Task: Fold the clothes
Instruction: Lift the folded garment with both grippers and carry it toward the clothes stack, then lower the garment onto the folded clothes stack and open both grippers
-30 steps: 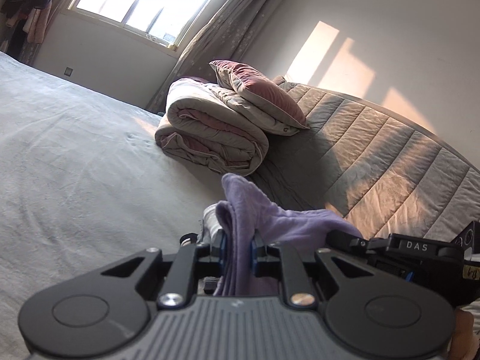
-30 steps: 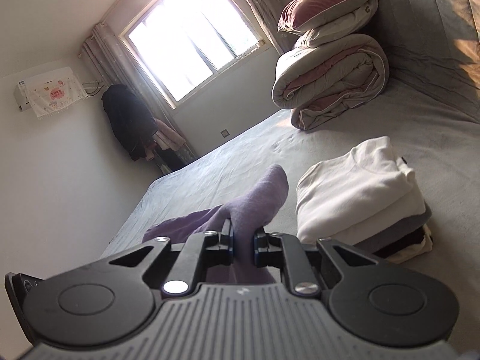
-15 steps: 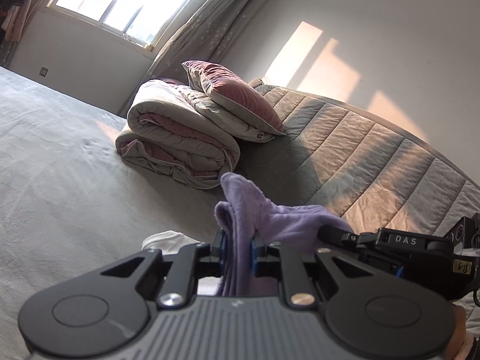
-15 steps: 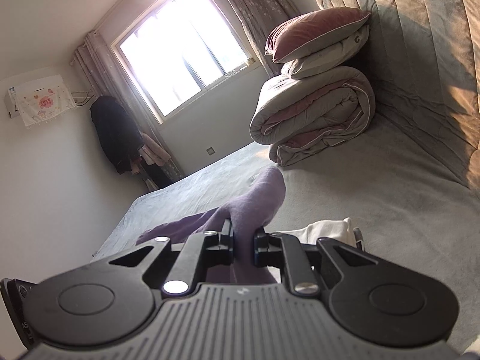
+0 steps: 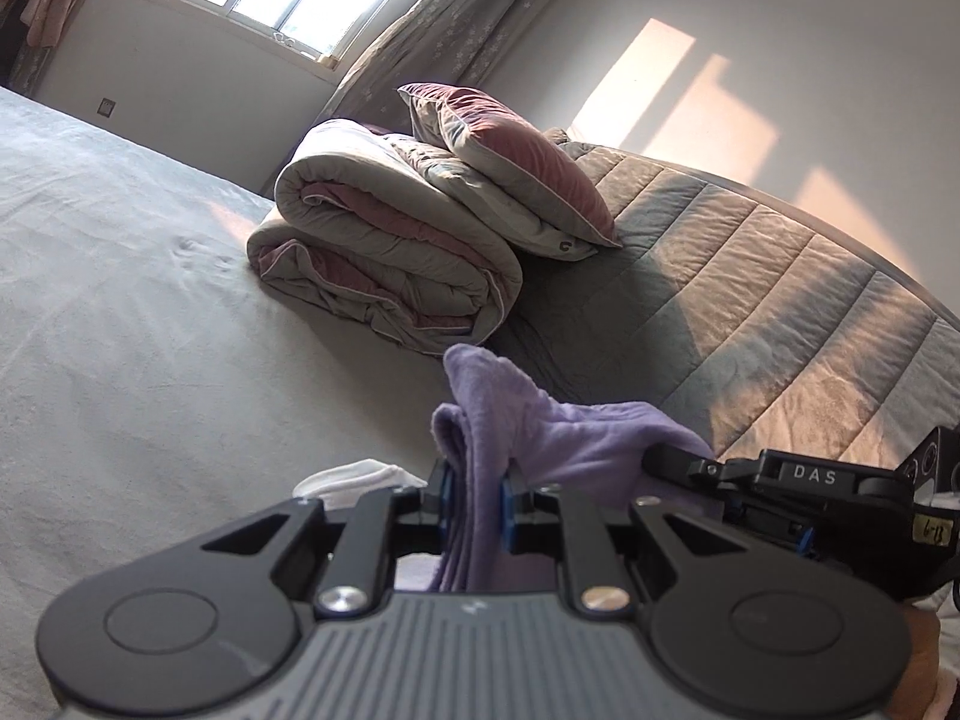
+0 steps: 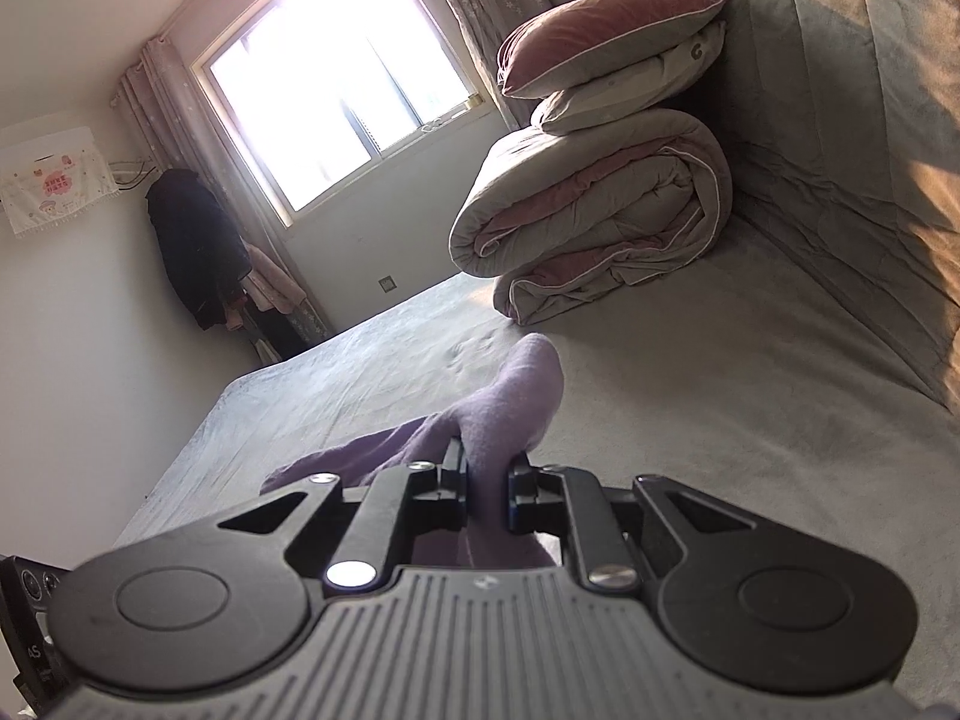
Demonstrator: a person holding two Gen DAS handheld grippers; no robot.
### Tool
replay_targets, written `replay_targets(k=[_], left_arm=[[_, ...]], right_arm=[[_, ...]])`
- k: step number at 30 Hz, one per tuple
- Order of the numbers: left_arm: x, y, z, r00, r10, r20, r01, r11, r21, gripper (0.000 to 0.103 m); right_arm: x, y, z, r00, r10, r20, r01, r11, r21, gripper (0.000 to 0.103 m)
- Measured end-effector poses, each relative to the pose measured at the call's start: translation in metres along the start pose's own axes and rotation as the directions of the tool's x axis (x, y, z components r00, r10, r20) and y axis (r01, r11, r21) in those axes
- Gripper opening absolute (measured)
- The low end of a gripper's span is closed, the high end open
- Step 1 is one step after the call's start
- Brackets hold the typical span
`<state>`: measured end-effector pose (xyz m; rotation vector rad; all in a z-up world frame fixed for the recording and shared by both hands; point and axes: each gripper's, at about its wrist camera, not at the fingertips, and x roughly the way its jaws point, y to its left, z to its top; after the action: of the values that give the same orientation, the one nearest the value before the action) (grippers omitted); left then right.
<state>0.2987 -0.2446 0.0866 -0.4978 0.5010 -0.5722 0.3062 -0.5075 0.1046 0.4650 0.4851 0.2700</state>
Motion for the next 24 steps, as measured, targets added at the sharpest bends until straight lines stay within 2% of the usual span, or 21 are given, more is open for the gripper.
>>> replay_targets(k=[6, 8, 10, 12, 16, 18, 21, 24], left_arm=[[0.027, 0.018, -0.012, 0.999, 0.04, -0.034, -0.04, 0.999, 0.015, 0.018], [0.034, 0.021, -0.016, 0.997, 0.069, -0.046, -0.068, 0.997, 0.032, 0.02], [0.036, 0.024, -0.018, 0.994, 0.101, -0.05, -0.098, 0.994, 0.051, 0.028], [0.034, 0.025, -0.017, 0.991, 0.131, -0.03, -0.129, 0.989, 0.07, 0.03], [0.022, 0.023, -0.003, 0.983, 0.178, 0.055, -0.182, 0.979, 0.094, 0.03], [0.02, 0.019, 0.005, 0.984, 0.157, 0.084, -0.165, 0.981, 0.099, 0.029], [0.027, 0.01, 0.008, 0.992, 0.114, 0.06, -0.121, 0.984, 0.132, 0.029], [0.038, 0.002, 0.0, 0.992, 0.119, 0.033, -0.123, 0.973, 0.196, 0.029]], right_arm=[[0.026, -0.016, -0.015, 0.999, -0.034, -0.034, 0.033, 0.999, -0.022, 0.017], [0.031, -0.021, -0.021, 0.997, -0.067, -0.042, 0.066, 0.997, -0.033, 0.019], [0.033, -0.026, -0.025, 0.994, -0.099, -0.047, 0.096, 0.994, -0.046, 0.024], [0.029, -0.028, -0.025, 0.99, -0.138, -0.023, 0.137, 0.988, -0.067, 0.035], [0.014, -0.027, -0.017, 0.984, -0.17, 0.046, 0.174, 0.979, -0.106, 0.036], [0.012, -0.019, -0.013, 0.986, -0.156, 0.066, 0.164, 0.976, -0.141, 0.036], [0.019, -0.004, -0.012, 0.991, -0.121, 0.058, 0.13, 0.974, -0.185, 0.036], [0.034, 0.003, -0.019, 0.991, -0.125, 0.037, 0.13, 0.968, -0.216, 0.036]])
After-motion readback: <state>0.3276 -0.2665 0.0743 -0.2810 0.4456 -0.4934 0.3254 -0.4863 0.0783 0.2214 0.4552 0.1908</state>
